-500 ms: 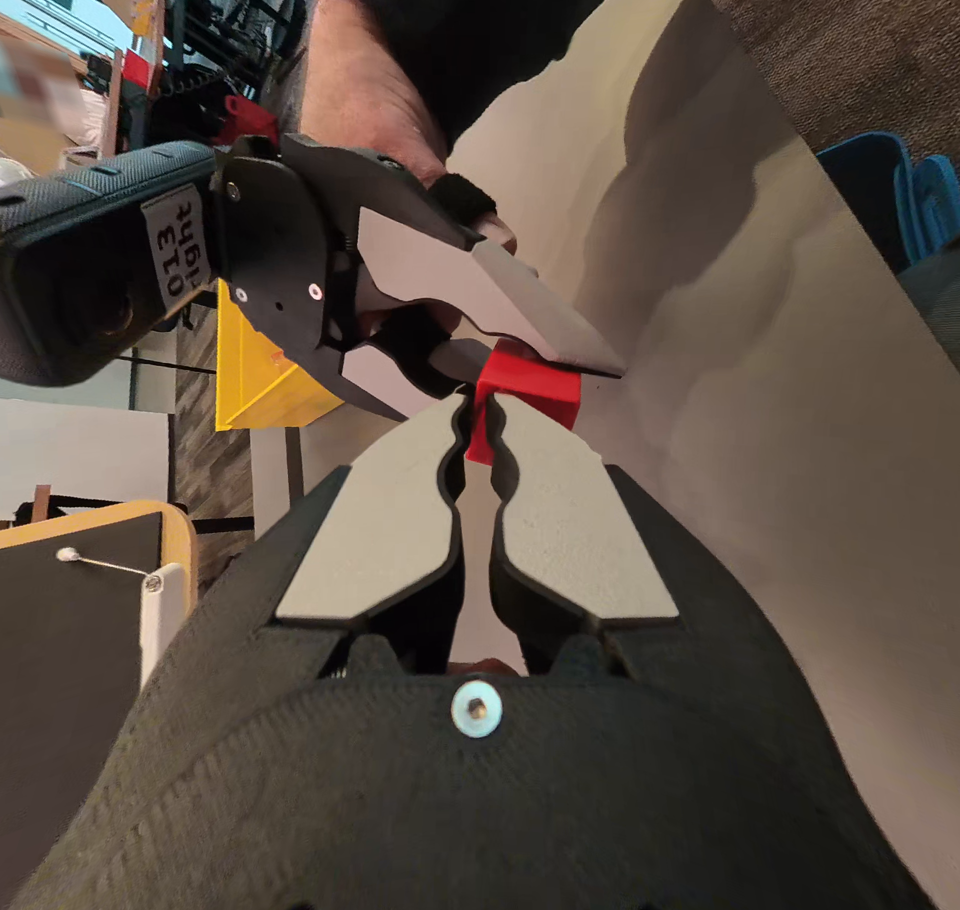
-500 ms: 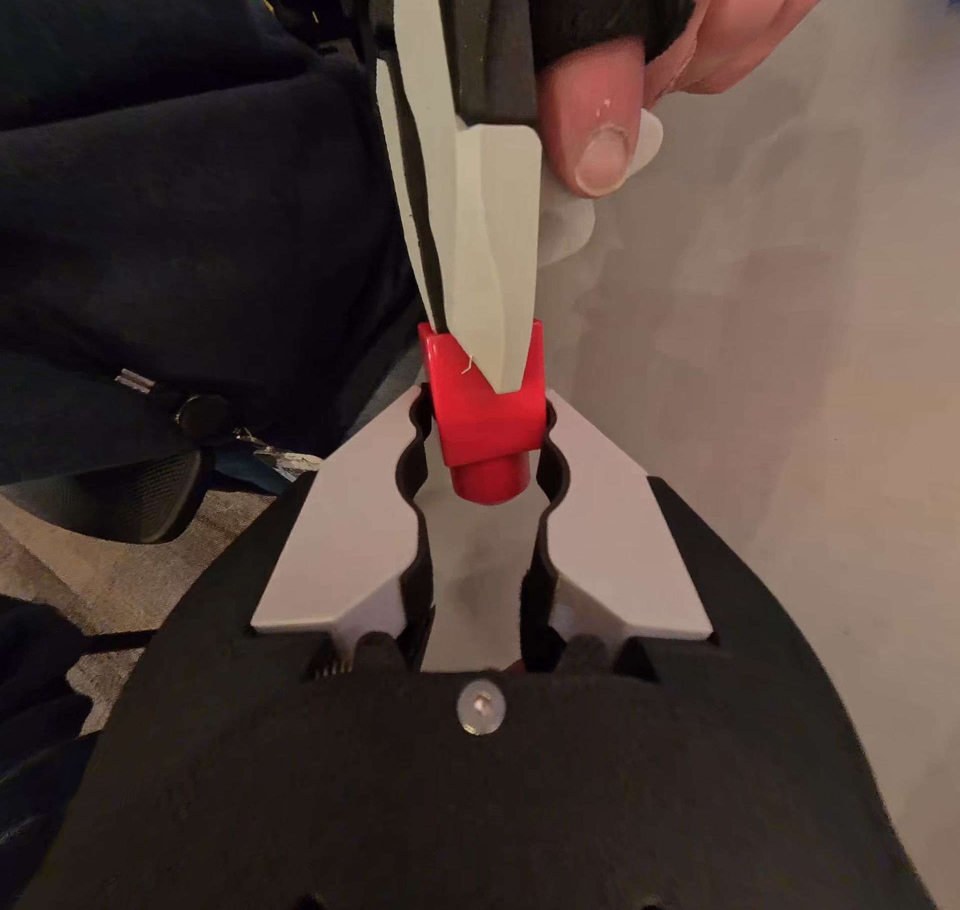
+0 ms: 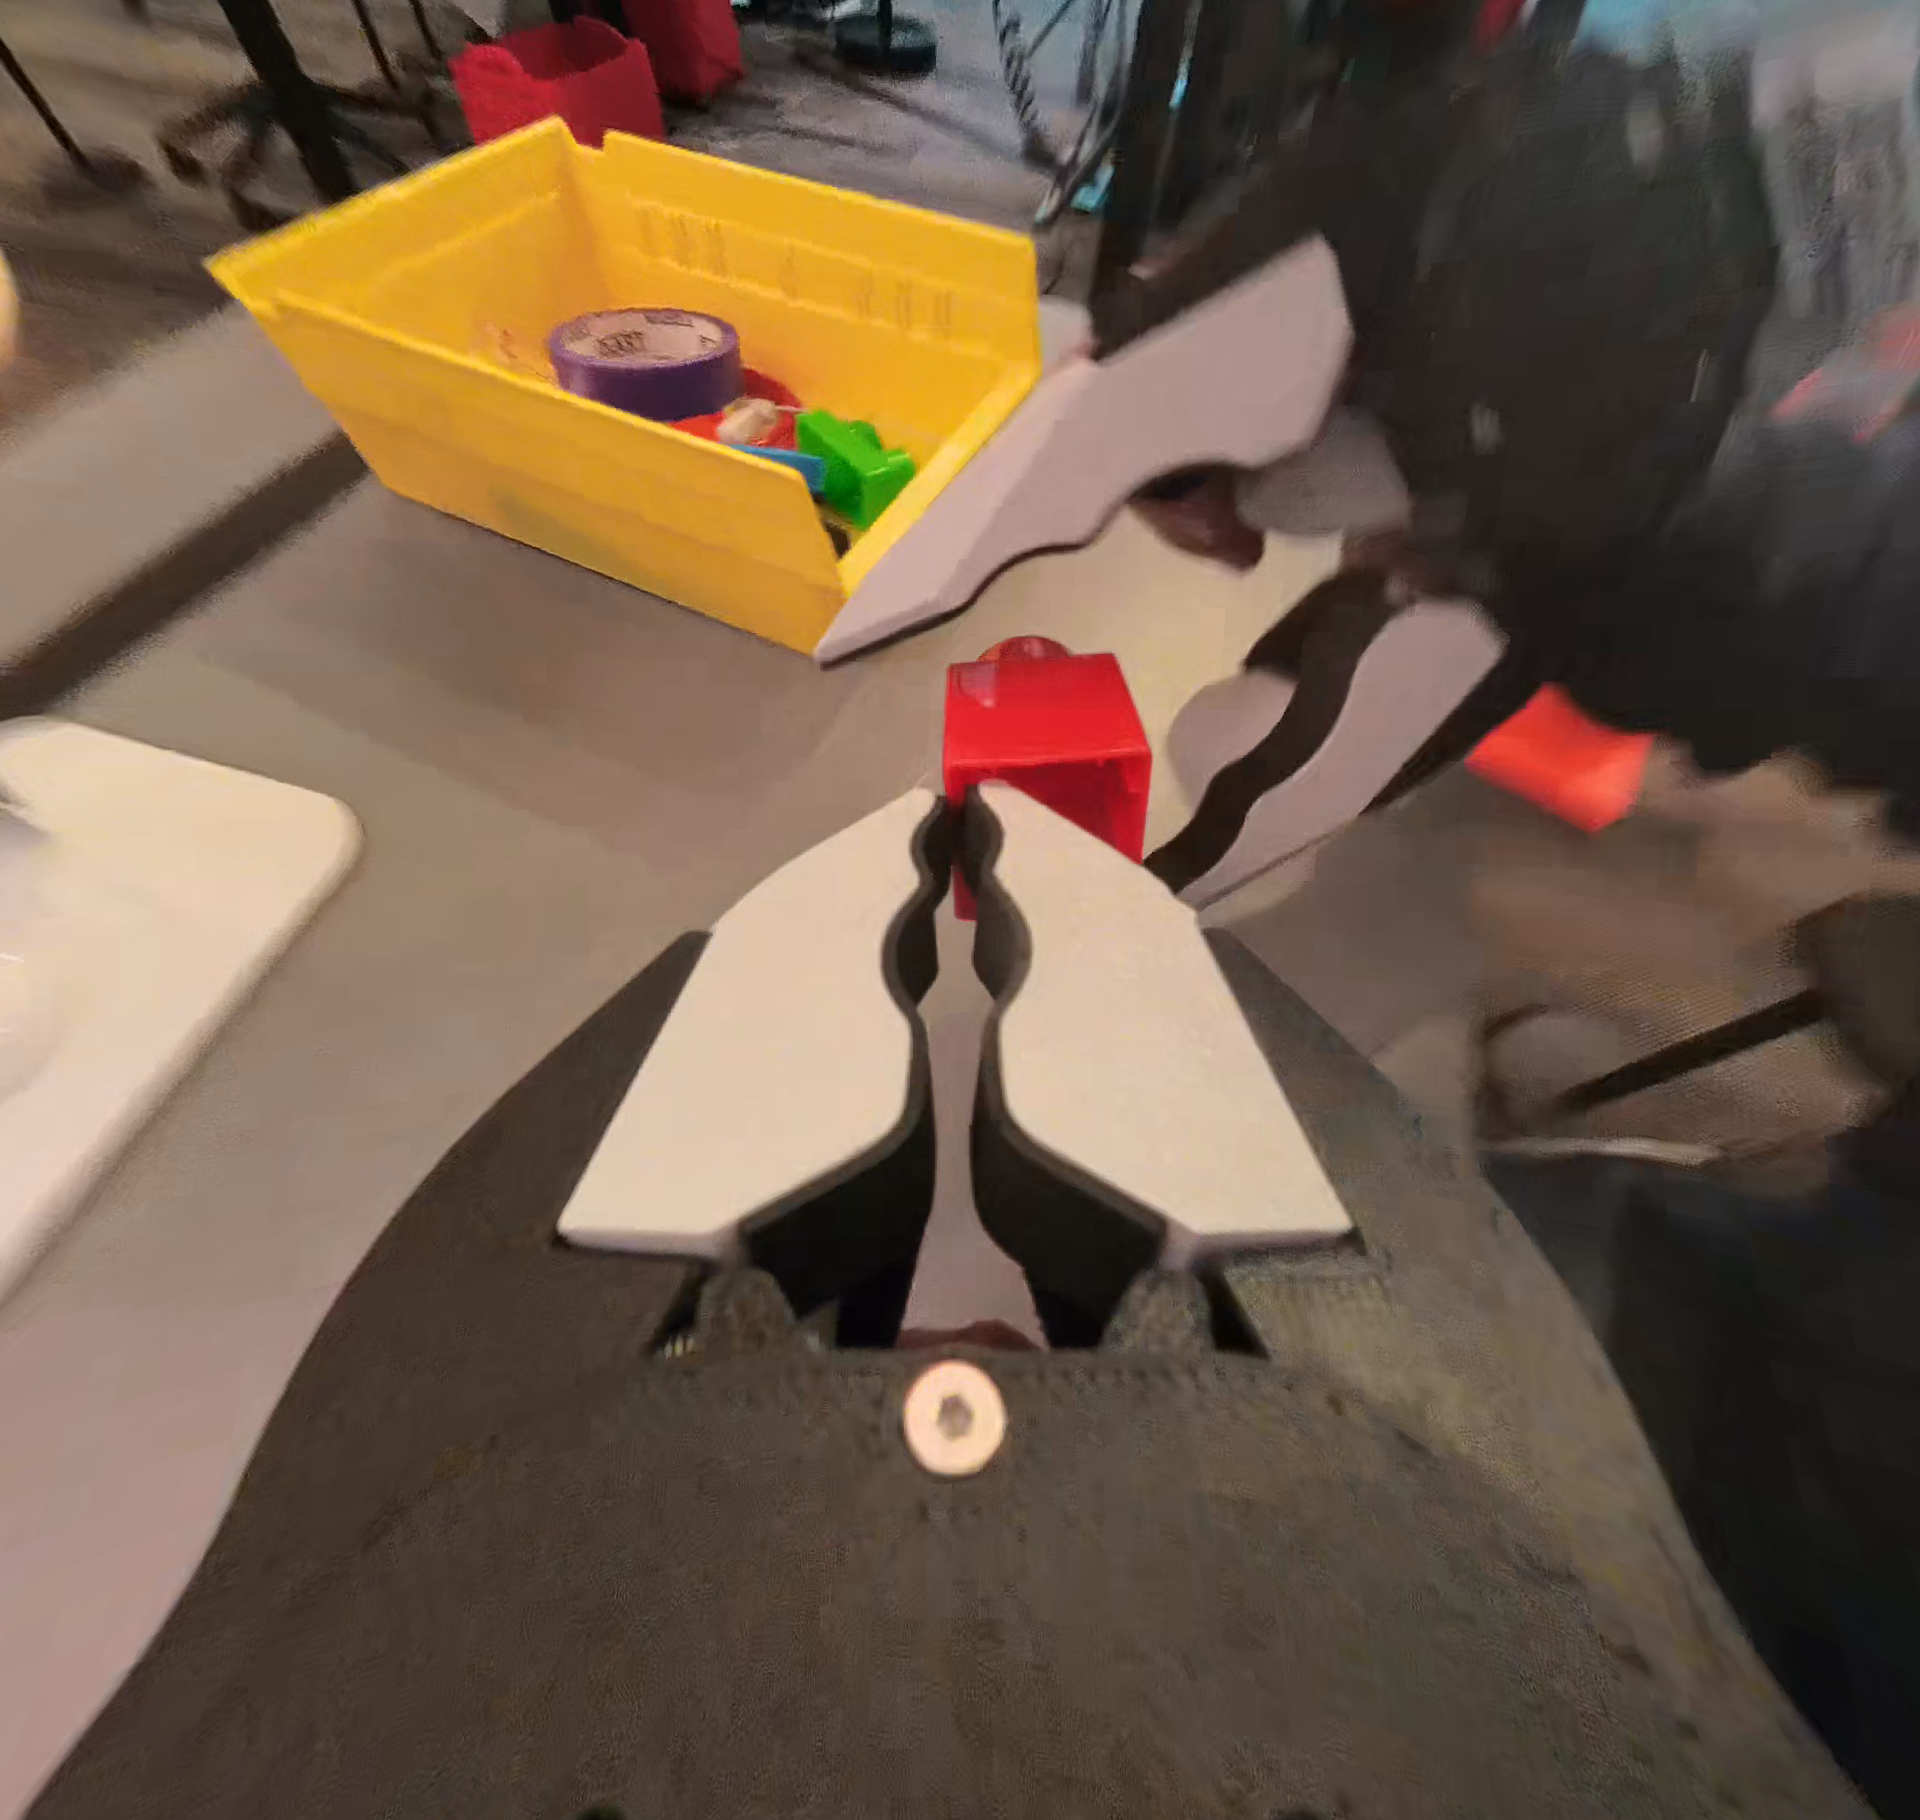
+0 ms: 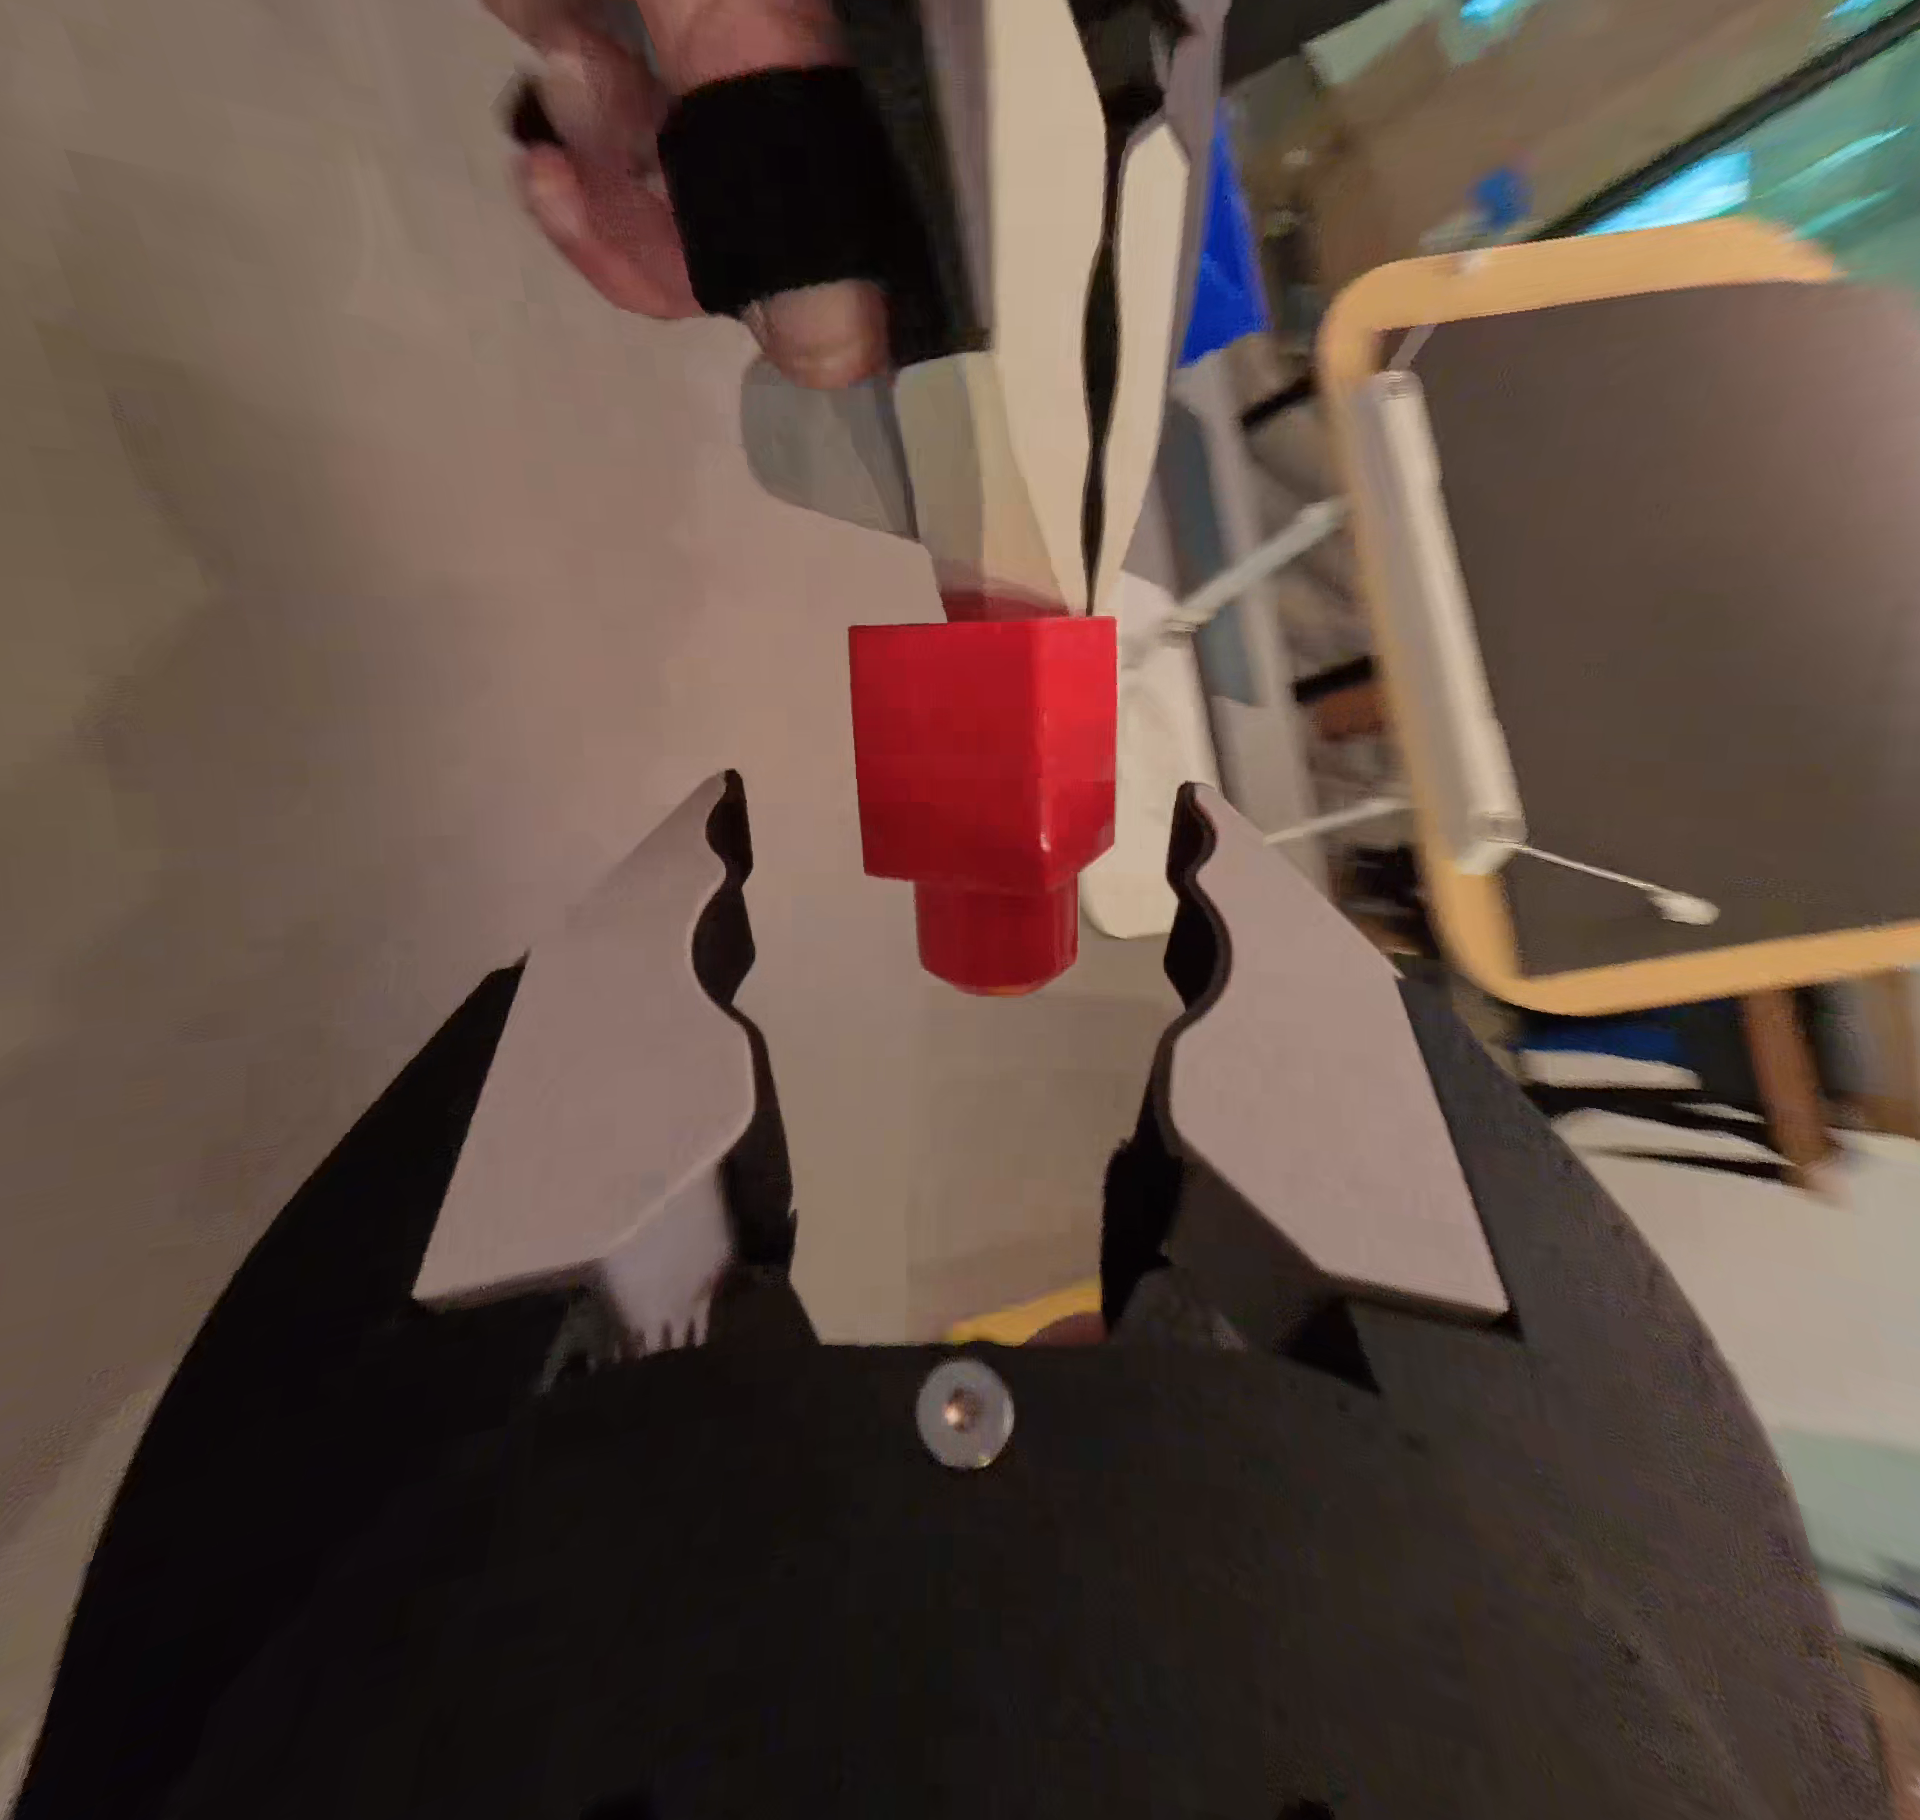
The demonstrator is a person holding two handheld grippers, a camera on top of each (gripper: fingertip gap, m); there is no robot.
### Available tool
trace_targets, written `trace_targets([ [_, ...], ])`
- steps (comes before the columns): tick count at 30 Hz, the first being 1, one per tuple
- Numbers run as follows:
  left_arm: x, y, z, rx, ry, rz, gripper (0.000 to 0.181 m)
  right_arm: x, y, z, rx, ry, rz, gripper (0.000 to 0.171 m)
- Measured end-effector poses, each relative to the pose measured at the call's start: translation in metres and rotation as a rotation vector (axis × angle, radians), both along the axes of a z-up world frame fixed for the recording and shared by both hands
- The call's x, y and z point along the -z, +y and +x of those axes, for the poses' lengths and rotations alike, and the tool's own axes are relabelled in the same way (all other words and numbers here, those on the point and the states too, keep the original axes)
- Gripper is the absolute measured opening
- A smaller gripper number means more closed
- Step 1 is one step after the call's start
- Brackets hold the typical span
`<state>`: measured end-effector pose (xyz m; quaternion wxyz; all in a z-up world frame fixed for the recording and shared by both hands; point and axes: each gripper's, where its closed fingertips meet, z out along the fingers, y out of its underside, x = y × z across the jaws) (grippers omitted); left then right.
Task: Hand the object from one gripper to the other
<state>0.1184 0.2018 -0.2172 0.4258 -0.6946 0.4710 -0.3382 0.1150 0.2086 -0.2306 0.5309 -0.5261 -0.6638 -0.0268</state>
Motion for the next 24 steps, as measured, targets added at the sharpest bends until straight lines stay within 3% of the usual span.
trace_targets([
  [2, -0.003, 0.0, 0.002, -0.013, -0.117, -0.17, 0.001, -0.006, 0.008, 0.002, 0.079, -0.023, 0.162, 0.079],
  [7, 0.002, -0.001, 0.006, -0.043, -0.247, -0.421, 0.001, -0.013, 0.01, 0.001, 0.169, -0.025, 0.383, 0.047],
  [13, 0.006, -0.001, 0.004, -0.06, -0.279, -0.468, 0.0, -0.008, 0.013, -0.001, 0.149, -0.042, 0.31, 0.04],
  [20, -0.004, 0.004, -0.005, -0.052, -0.152, -0.135, 0.028, 0.017, 0.003, -0.005, 0.007, 0.03, -0.144, 0.04],
  [24, -0.009, 0.001, -0.01, 0.008, 0.103, 0.287, 0.034, 0.034, -0.023, -0.006, -0.144, -0.001, -0.49, 0.04],
])
